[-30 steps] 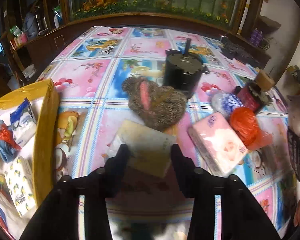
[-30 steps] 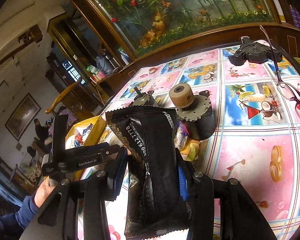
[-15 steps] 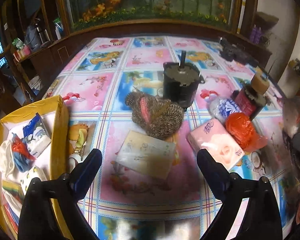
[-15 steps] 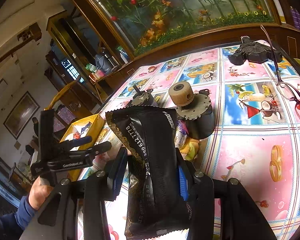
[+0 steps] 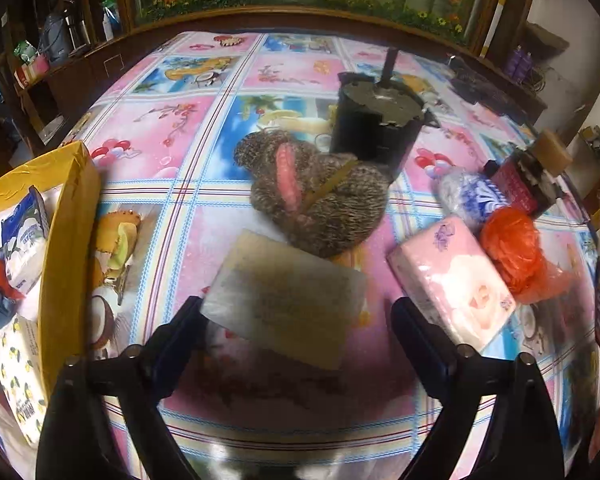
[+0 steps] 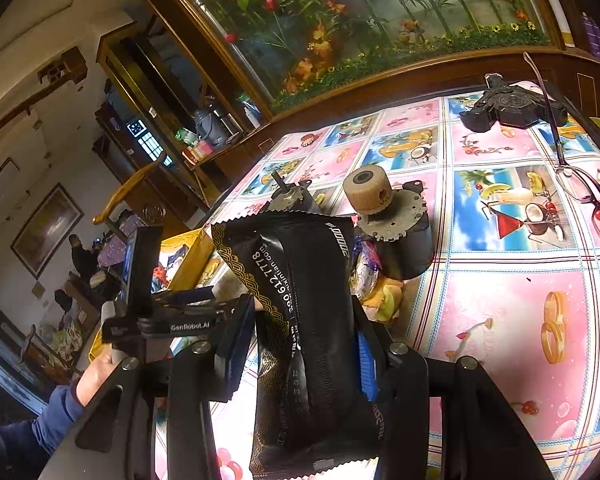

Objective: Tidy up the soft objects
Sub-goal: 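Grasp the white tissue pack with left gripper while right gripper holds the black packet, then carry the white tissue pack and black packet over the yellow box with both grippers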

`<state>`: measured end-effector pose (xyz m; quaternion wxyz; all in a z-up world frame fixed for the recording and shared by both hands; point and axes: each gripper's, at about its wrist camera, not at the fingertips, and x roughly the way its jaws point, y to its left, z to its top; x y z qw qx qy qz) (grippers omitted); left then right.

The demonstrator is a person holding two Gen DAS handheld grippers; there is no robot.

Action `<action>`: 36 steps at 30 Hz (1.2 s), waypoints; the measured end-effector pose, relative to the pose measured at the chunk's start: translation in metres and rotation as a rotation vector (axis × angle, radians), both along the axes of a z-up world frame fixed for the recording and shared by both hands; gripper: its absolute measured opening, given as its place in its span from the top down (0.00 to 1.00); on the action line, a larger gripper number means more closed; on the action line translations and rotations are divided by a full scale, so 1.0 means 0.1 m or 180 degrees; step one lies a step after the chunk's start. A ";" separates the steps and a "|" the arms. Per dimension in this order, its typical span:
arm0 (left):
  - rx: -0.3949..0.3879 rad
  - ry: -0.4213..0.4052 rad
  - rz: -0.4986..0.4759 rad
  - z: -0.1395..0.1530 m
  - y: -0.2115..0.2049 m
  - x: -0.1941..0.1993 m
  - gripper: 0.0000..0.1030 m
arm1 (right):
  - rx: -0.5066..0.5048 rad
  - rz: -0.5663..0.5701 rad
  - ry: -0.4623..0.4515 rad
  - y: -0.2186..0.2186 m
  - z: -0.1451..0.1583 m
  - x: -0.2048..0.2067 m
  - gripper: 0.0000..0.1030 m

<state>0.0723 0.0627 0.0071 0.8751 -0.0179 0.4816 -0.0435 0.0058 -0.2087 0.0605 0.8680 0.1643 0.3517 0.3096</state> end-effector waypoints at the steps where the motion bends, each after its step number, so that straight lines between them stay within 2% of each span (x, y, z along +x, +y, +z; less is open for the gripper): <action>1: 0.0071 -0.0046 0.0018 0.01 -0.02 -0.02 0.32 | 0.0000 0.0002 0.0001 0.00 0.00 0.00 0.52; 7: -0.0102 -0.0109 0.0032 0.06 0.00 -0.15 0.32 | -0.0006 -0.0007 -0.0003 0.00 0.01 -0.01 0.52; 12: -0.0155 -0.0251 -0.0089 0.19 -0.13 -0.37 0.32 | -0.0015 0.0017 -0.0005 0.01 0.02 -0.02 0.52; 19: -0.0052 -0.0455 -0.0261 0.37 -0.32 -0.57 0.32 | -0.0078 0.0018 -0.0003 0.04 0.00 -0.02 0.52; 25: -0.0033 -0.0515 -0.0296 0.44 -0.36 -0.67 0.32 | -0.0087 0.0018 -0.0002 0.05 -0.01 -0.01 0.52; 30: -0.0045 -0.0568 -0.0292 0.51 -0.33 -0.74 0.32 | -0.0118 0.0009 0.0016 0.06 -0.03 -0.01 0.52; 36: -0.0173 -0.0657 -0.0261 0.64 -0.19 -0.84 0.32 | -0.0121 -0.0019 0.0044 0.07 -0.06 0.02 0.52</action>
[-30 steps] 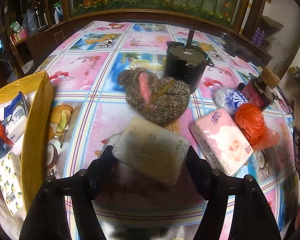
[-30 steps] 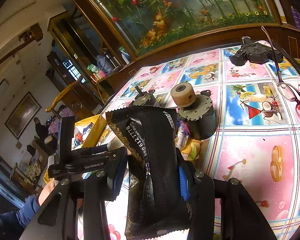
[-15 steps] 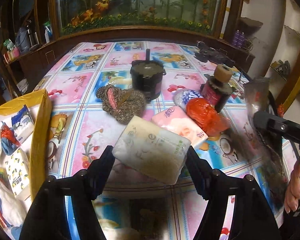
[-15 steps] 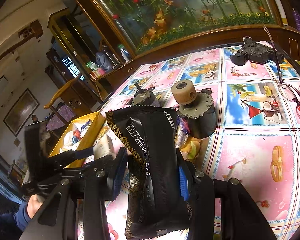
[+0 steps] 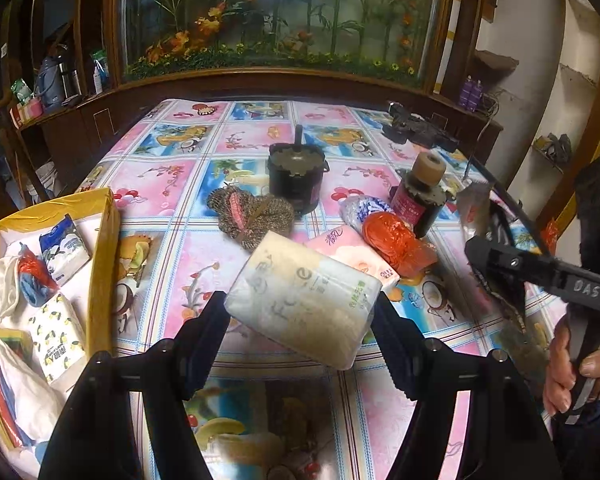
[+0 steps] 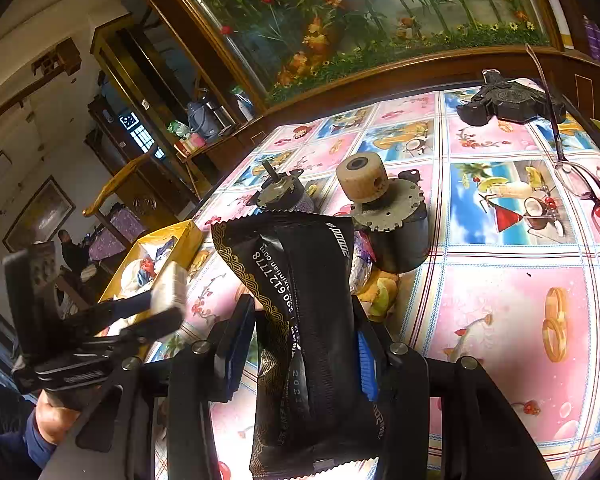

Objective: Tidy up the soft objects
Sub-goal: 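Carry the white tissue pack and black packet over the yellow box with both grippers, then open both grippers to drop the white pack and black packet into the box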

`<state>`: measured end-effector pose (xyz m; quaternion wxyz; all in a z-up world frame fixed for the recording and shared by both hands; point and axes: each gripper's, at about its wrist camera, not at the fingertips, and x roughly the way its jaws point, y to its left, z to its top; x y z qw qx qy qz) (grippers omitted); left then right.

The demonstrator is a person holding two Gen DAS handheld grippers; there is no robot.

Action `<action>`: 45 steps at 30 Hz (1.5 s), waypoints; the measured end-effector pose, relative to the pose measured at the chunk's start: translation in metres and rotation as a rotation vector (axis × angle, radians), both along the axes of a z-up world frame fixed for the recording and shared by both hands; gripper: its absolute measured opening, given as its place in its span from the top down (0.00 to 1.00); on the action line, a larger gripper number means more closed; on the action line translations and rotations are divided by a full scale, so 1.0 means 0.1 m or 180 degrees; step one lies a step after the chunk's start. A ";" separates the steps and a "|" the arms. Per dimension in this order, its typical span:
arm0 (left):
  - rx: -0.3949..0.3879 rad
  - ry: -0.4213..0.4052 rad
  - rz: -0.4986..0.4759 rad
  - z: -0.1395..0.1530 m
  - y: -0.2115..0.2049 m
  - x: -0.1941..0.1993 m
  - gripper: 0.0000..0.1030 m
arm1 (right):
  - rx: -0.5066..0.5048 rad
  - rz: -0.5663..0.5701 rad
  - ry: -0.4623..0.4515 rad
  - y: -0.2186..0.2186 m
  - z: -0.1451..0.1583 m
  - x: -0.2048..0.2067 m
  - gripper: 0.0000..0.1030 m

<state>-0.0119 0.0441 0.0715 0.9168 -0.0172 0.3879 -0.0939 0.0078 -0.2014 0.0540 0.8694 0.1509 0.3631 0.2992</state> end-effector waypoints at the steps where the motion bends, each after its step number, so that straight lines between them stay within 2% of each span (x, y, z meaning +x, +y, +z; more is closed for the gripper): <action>1: -0.0024 -0.0021 0.0007 0.03 0.03 -0.02 0.32 | -0.0003 -0.0003 0.0015 0.01 -0.01 0.00 0.52; 7: -0.0180 -0.0153 0.0133 0.22 0.36 -0.15 0.32 | -0.0010 0.0121 -0.0033 0.21 0.03 -0.11 0.52; 14: -0.0331 -0.0279 0.0466 0.43 1.01 -0.26 0.31 | 0.0311 0.0422 0.0106 0.66 0.12 -0.18 0.52; 19: -0.0388 -0.0304 0.0777 0.50 1.65 -0.30 0.31 | 0.0398 0.0725 0.0196 1.22 0.36 -0.19 0.52; 24: -0.0427 -0.0279 0.1059 0.48 2.25 -0.32 0.31 | 0.0312 0.0893 0.0155 1.88 0.62 -0.14 0.52; 30: -0.0443 -0.0173 0.1219 0.38 2.75 -0.19 0.31 | 0.0220 0.1066 0.0213 2.66 0.73 -0.02 0.52; 33: -0.0394 -0.0054 0.1253 0.27 2.91 -0.05 0.31 | 0.0154 0.1045 0.0269 3.00 0.72 0.12 0.52; 38: -0.0436 0.0170 0.1240 0.04 3.04 0.13 0.31 | -0.0016 0.0936 0.0441 3.51 0.52 0.44 0.52; 45: -0.0418 0.0307 0.1211 -0.16 3.07 0.21 0.31 | -0.0231 0.0674 0.0566 3.93 0.19 0.82 0.52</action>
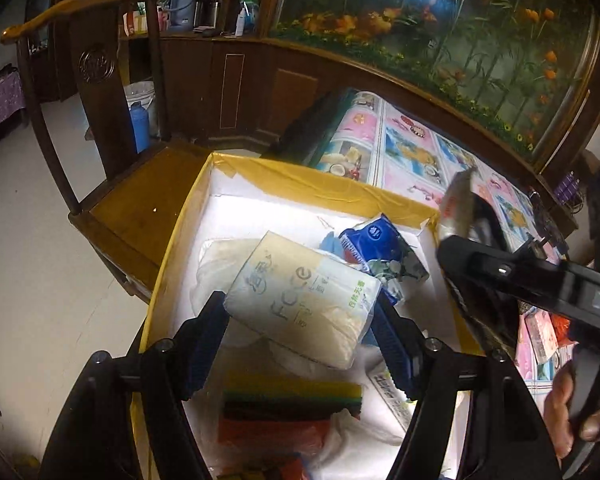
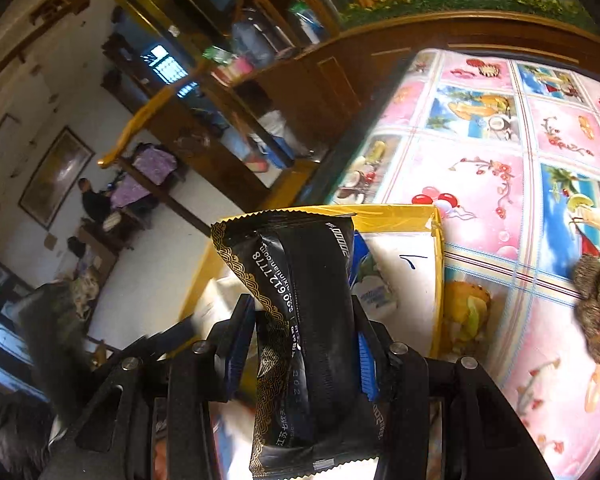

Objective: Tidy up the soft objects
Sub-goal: 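Open both grippers to drop the white pack and black packet into the box, then grasp the red plastic bag with right gripper while left gripper moves to pink tissue pack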

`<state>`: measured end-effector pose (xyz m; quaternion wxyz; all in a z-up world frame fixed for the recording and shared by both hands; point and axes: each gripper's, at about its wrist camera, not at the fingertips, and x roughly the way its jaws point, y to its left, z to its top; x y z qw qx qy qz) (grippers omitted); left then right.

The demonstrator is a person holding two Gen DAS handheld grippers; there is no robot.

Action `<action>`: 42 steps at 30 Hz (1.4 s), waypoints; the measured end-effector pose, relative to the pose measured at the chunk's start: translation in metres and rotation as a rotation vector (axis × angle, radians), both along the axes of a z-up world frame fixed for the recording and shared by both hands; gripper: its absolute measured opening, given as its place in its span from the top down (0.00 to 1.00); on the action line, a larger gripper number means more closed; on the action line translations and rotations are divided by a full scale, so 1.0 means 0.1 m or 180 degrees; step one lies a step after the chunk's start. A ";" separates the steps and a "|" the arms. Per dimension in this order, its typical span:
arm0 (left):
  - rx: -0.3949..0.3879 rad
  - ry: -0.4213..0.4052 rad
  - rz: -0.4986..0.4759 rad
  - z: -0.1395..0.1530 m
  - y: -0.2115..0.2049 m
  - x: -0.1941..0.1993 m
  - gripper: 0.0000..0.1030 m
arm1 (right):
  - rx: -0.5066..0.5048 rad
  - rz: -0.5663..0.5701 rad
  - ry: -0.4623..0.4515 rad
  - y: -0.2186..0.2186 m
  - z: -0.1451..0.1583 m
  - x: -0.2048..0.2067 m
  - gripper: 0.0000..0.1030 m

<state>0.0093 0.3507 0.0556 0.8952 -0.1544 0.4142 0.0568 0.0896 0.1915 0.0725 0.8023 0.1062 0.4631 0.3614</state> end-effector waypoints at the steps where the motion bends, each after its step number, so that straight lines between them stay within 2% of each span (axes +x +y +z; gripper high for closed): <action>1: -0.0002 0.0019 -0.0008 -0.02 0.01 0.00 0.31 | -0.0036 -0.0015 0.0016 0.03 -0.05 0.04 0.52; 7: 0.0014 0.0069 -0.0069 -0.05 -0.03 0.02 0.30 | -0.0235 -0.0104 0.0112 0.18 -0.24 0.20 0.51; 11: -0.0016 0.0063 -0.0049 -0.05 -0.02 0.00 0.20 | -0.0217 -0.0029 0.0218 0.20 -0.32 0.24 0.41; 12: -0.0040 0.0055 -0.0048 -0.04 -0.02 -0.01 0.20 | -0.0215 -0.0029 0.0170 0.19 -0.30 0.22 0.36; 14: -0.0075 0.0021 -0.0016 -0.01 0.00 -0.04 0.20 | -0.0242 -0.0005 0.0066 0.17 -0.24 0.18 0.34; 19: -0.0135 -0.0143 0.0015 0.15 -0.05 -0.16 0.20 | -0.0101 0.0048 -0.0113 -0.05 -0.04 -0.01 0.33; 24: -0.0154 -0.0371 -0.0012 0.38 -0.31 -0.35 0.20 | 0.0022 0.0148 -0.0408 -0.40 0.17 -0.33 0.34; 29: -0.0190 -0.0537 -0.0205 0.53 -0.78 -0.50 0.19 | -0.0122 0.0185 -0.0892 -0.89 0.33 -0.74 0.34; 32: -0.0194 -0.0562 -0.0388 0.58 -1.13 -0.55 0.19 | -0.0236 0.0183 -0.1085 -1.28 0.34 -0.91 0.34; 37: -0.0284 -0.0569 -0.0660 0.49 -1.77 -0.61 0.18 | -0.0269 -0.0169 -0.1108 -2.22 0.22 -0.88 0.34; 42: -0.0344 -0.0289 -0.1083 0.07 -2.56 -0.52 0.18 | -0.0298 -0.0704 -0.0862 -3.13 -0.04 -0.64 0.34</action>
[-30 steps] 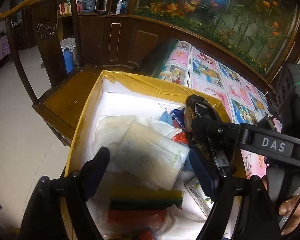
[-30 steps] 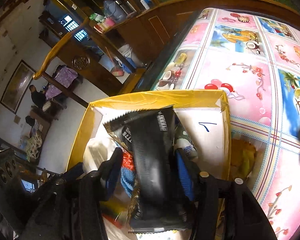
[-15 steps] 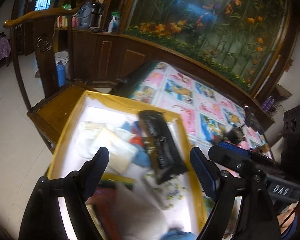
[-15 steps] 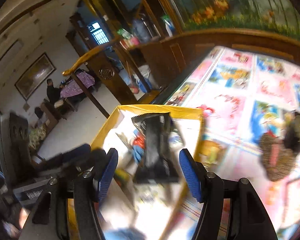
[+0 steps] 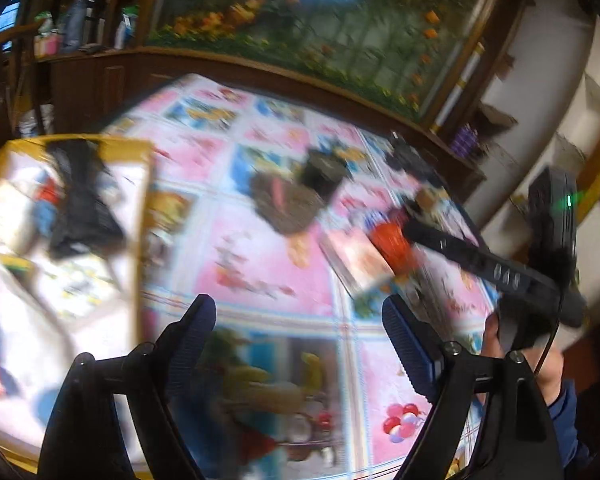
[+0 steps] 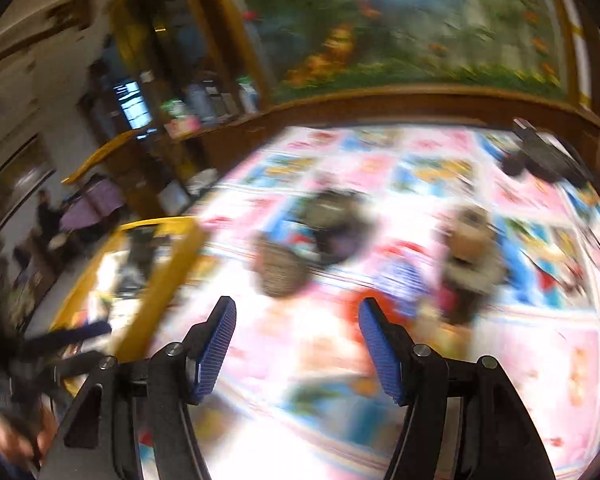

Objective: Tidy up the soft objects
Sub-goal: 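Grasp the red plastic bag with right gripper while left gripper moves to pink tissue pack, then grasp the pink tissue pack with left gripper while right gripper holds the red bag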

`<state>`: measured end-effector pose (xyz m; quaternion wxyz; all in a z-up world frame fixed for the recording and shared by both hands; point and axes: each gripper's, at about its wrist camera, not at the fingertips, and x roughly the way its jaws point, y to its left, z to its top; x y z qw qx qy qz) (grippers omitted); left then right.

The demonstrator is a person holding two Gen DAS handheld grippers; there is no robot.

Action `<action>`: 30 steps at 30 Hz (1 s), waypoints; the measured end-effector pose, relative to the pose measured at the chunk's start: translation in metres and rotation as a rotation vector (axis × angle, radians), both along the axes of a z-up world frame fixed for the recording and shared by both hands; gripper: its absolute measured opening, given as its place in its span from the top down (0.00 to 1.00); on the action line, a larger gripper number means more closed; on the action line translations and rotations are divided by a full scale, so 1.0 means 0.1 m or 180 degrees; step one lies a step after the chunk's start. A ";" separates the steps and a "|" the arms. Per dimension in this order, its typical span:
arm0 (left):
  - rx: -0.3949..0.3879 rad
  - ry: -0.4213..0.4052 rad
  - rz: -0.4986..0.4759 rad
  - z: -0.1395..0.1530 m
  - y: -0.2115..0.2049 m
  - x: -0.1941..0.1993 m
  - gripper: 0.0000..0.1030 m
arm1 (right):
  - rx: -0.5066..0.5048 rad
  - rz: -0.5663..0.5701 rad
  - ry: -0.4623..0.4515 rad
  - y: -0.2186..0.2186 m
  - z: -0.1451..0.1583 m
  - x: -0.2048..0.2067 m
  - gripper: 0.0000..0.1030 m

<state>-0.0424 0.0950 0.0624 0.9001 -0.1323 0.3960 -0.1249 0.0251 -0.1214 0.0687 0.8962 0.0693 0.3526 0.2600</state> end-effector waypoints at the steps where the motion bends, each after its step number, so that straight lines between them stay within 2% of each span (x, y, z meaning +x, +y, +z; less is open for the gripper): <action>1: 0.0032 0.0062 -0.0051 -0.10 -0.12 0.03 0.18 | 0.0040 -0.0019 0.0033 -0.10 -0.04 0.02 0.34; 6: 0.0100 0.0269 -0.0083 -0.44 -0.34 0.14 0.18 | -0.0072 -0.0023 0.0045 -0.16 -0.16 0.10 0.41; 8: 0.0191 0.0283 -0.0063 -0.47 -0.38 0.15 0.18 | -0.0157 0.0015 0.0085 -0.08 -0.21 0.15 0.44; 10: 0.0206 0.0189 -0.0094 -0.44 -0.40 0.13 0.18 | -0.0249 -0.0039 0.0094 -0.01 -0.28 0.23 0.48; 14: 0.0265 0.0296 -0.0187 -0.49 -0.45 0.17 0.18 | -0.0323 -0.0171 0.0160 0.02 -0.40 0.32 0.60; 16: 0.0232 0.0285 -0.0185 -0.49 -0.43 0.17 0.18 | -0.0284 -0.0108 0.0199 0.01 -0.40 0.28 0.62; 17: 0.0222 0.0281 -0.0168 -0.49 -0.41 0.18 0.18 | -0.0206 -0.0040 0.0311 0.01 -0.43 0.28 0.63; 19: 0.0196 0.0264 -0.0121 -0.48 -0.39 0.16 0.18 | 0.0012 0.0157 0.0572 0.05 -0.52 0.28 0.63; 22: 0.0189 0.0190 -0.0047 -0.44 -0.36 0.12 0.18 | 0.0366 0.0574 0.0785 0.14 -0.54 0.21 0.63; 23: 0.0163 0.0151 -0.0045 -0.42 -0.35 0.11 0.18 | 0.0466 0.0571 0.0816 0.11 -0.53 0.20 0.63; 25: 0.0168 0.0129 -0.0013 -0.40 -0.34 0.10 0.14 | 0.0410 0.0425 0.0723 0.02 -0.48 0.19 0.63; 27: 0.0332 0.0180 0.0039 -0.39 -0.35 0.15 0.13 | 0.0250 0.0212 0.0528 -0.07 -0.40 0.16 0.63; 30: 0.0558 0.0177 0.0143 -0.35 -0.36 0.23 0.13 | 0.0468 0.0125 0.0544 -0.21 -0.35 0.16 0.63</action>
